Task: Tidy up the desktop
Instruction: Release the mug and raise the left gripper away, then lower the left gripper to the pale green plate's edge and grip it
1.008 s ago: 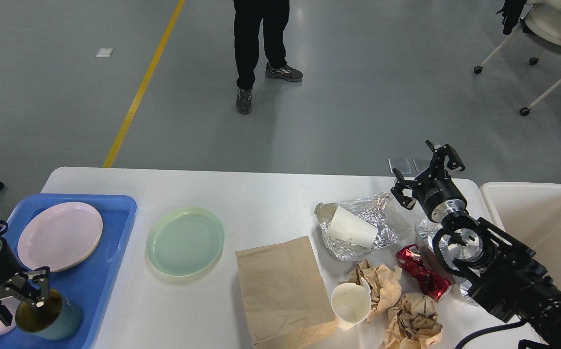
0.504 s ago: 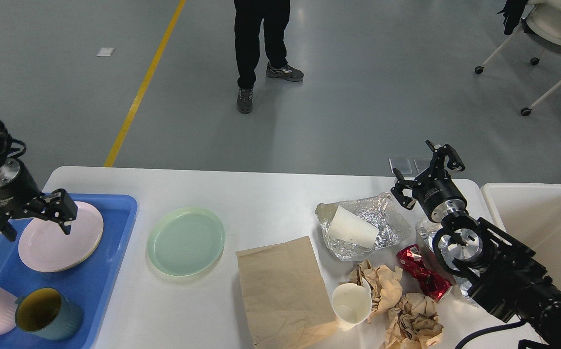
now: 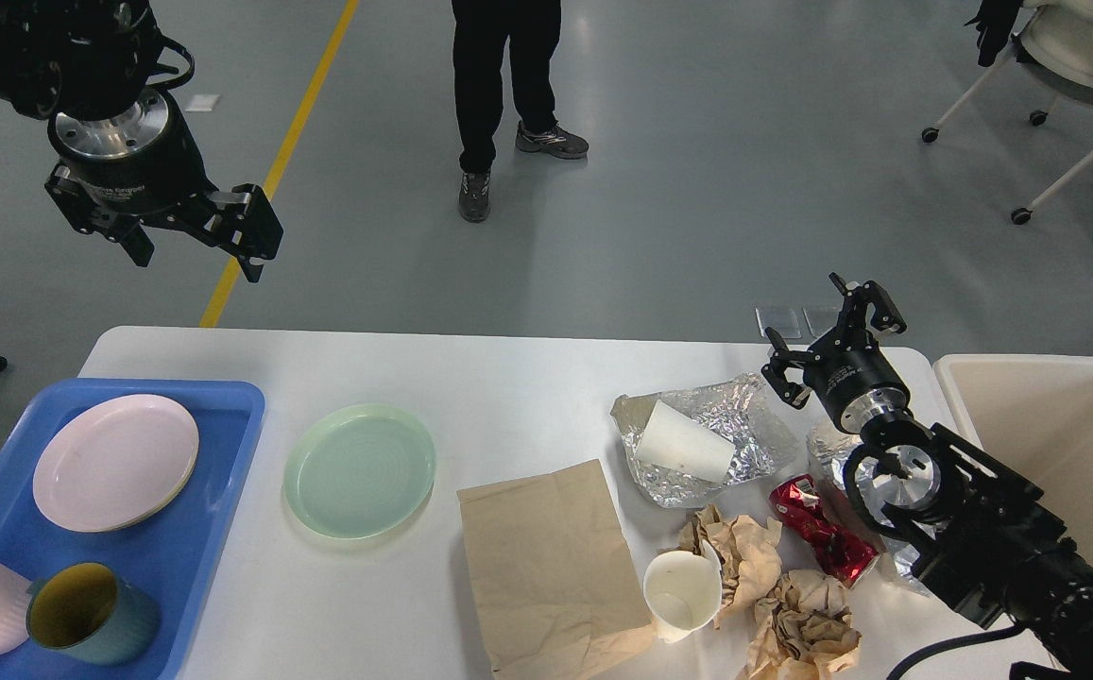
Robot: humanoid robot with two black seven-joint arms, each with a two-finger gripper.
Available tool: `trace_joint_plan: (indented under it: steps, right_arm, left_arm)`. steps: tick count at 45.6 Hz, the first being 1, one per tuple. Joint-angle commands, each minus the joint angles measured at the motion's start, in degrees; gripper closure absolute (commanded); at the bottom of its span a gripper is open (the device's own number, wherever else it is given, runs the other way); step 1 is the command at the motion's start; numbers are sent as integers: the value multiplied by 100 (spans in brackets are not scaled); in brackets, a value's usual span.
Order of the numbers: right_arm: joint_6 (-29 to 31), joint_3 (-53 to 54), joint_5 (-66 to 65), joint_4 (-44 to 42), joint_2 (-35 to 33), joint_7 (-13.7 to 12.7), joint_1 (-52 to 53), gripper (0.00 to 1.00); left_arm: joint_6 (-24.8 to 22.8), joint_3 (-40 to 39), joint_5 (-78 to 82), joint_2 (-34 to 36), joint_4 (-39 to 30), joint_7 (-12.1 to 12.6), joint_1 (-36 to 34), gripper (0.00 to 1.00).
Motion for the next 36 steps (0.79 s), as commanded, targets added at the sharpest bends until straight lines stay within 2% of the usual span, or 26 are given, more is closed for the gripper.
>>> trace_joint_plan:
  steps: [1,5,14,19,25,31,36]
  right_arm:
    - [0,0,1,0,0,0,0,0]
    - [0,0,1,0,0,0,0,0]
    - [0,0,1,0,0,0,0,0]
    - [0,0,1,0,0,0,0,0]
    - [0,0,1,0,0,0,0,0]
    - [0,0,1,0,0,0,0,0]
    - [0,0,1,0,0,0,0,0]
  left_arm:
    - [1,127,3,-63,-58,-3,-182,4]
    - [1,128,-15,-230,-41,-38,2,4]
    - [1,-74,-102,-275,214,-30,1232,4]
    - [1,-311,-120,-248,697,-3,2154,4]
    - [1,-514,-120,-222,1619,14,3139,4]
    - [1,-698,-120,-187,2332,23,3720,4]
    - [1,-988,-120,-152,2561,32,4036,5]
